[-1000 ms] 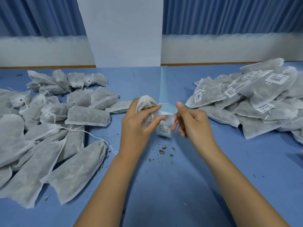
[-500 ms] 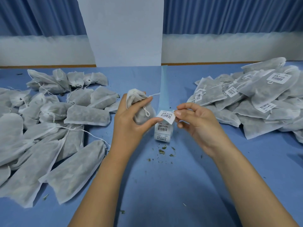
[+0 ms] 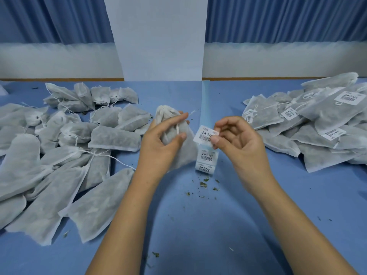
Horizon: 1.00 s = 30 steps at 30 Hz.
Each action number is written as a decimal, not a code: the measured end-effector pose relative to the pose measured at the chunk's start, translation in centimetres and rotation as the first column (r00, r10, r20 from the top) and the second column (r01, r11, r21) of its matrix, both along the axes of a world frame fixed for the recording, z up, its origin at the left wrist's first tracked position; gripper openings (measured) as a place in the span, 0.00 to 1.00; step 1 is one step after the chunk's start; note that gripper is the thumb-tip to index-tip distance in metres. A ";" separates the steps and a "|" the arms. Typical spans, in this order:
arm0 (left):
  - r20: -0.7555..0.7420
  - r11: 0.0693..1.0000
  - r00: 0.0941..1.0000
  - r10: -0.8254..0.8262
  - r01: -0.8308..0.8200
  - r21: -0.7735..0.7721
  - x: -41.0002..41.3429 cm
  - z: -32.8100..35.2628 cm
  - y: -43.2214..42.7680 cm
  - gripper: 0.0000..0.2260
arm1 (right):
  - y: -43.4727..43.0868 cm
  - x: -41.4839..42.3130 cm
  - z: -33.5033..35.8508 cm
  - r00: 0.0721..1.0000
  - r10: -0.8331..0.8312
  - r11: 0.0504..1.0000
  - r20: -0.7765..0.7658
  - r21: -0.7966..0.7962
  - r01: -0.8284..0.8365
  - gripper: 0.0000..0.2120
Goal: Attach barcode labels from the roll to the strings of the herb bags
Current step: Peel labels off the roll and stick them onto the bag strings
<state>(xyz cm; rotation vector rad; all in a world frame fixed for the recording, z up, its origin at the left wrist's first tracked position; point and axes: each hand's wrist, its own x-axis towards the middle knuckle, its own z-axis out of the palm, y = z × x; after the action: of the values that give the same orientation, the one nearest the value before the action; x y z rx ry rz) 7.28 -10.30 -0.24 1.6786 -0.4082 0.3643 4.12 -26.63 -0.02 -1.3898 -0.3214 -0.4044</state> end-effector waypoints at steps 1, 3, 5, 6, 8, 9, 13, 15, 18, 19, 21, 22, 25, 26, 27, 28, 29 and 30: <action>0.007 0.999 0.999 -0.034 0.034 0.025 0.0 0.0 0.0 0.21 | 0.4 0.0 -0.1 1.000 0.020 1.000 0.000 -0.004 -0.020 0.14; 0.022 0.993 0.995 -0.096 0.094 0.067 -0.2 -0.1 -0.1 0.21 | 0.9 0.0 -0.3 0.999 0.032 0.999 -0.005 -0.015 -0.032 0.14; 0.046 0.985 0.990 -0.131 0.125 0.116 -0.3 -0.2 -0.2 0.21 | 1.3 0.2 -0.5 1.000 0.020 0.999 -0.003 -0.029 -0.020 0.15; 0.057 0.982 0.988 -0.145 0.136 0.135 -0.3 -0.2 -0.3 0.21 | 1.4 0.3 -0.6 1.000 0.007 0.999 0.001 -0.041 -0.007 0.15; 0.067 0.976 0.982 -0.176 0.166 0.143 -0.4 -0.3 -0.4 0.22 | 1.5 0.5 -0.8 1.000 -0.023 0.997 0.004 -0.073 0.023 0.15; 0.067 0.972 0.978 -0.197 0.186 0.140 -0.5 -0.3 -0.4 0.22 | 1.5 0.6 -1.0 0.999 -0.040 0.995 0.004 -0.087 0.040 0.16; 0.060 0.948 0.963 -0.263 0.246 0.200 -0.5 -0.5 -0.5 0.27 | 1.6 0.8 -1.2 0.995 -0.104 0.988 0.009 -0.115 0.104 0.16; 0.077 0.932 0.957 -0.280 0.251 0.262 -0.5 -0.6 -0.5 0.32 | 1.6 0.9 -1.3 0.991 -0.135 0.984 0.016 -0.119 0.136 0.16; 0.099 0.929 0.955 -0.281 0.245 0.278 -0.6 -0.7 -0.6 0.35 | 1.6 0.8 -1.4 0.986 -0.165 0.978 0.021 -0.125 0.166 0.16; 0.091 0.935 0.958 -0.273 0.242 0.259 -0.6 -0.7 -0.7 0.35 | 1.5 0.8 -1.4 0.986 -0.167 0.978 0.016 -0.121 0.168 0.17; 0.091 0.951 0.966 -0.242 0.217 0.221 -0.5 -0.8 -0.9 0.31 | 1.1 0.8 -1.2 0.987 -0.160 0.980 0.004 -0.116 0.159 0.17; 0.103 0.960 0.970 -0.221 0.197 0.199 -0.5 -0.8 -1.0 0.29 | 0.9 0.8 -1.1 0.989 -0.150 0.982 0.001 -0.118 0.149 0.18; 0.136 0.980 0.976 -0.169 0.151 0.131 -0.5 -0.7 -1.1 0.24 | 0.7 0.5 -1.0 0.992 -0.124 0.980 -0.018 -0.161 0.119 0.19; 0.135 0.983 0.977 -0.165 0.152 0.099 -0.5 -0.6 -1.1 0.24 | 0.7 0.4 -1.1 0.990 -0.139 0.975 -0.019 -0.176 0.133 0.20; 0.133 0.985 0.977 -0.168 0.162 0.055 -0.5 -0.5 -0.9 0.23 | 0.6 0.4 -1.1 0.984 -0.180 0.966 -0.008 -0.191 0.175 0.21; 0.132 0.984 0.975 -0.179 0.180 0.006 -0.5 -0.4 -0.8 0.22 | 0.5 0.4 -1.0 0.972 -0.233 0.950 0.021 -0.207 0.233 0.20; 0.136 0.980 0.972 -0.191 0.196 -0.028 -0.6 -0.3 -0.7 0.23 | 0.4 0.5 -0.9 0.962 -0.268 0.939 0.052 -0.210 0.273 0.20; 0.143 0.978 0.970 -0.196 0.203 -0.039 -0.7 -0.2 -0.6 0.24 | 0.4 0.6 -0.7 0.960 -0.272 0.939 0.063 -0.200 0.279 0.18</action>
<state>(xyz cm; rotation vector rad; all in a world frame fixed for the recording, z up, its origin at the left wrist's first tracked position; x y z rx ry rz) 6.60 -10.93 -0.41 1.5493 -0.6598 0.3403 4.68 -26.21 -0.77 -1.6408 -0.1999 -0.6407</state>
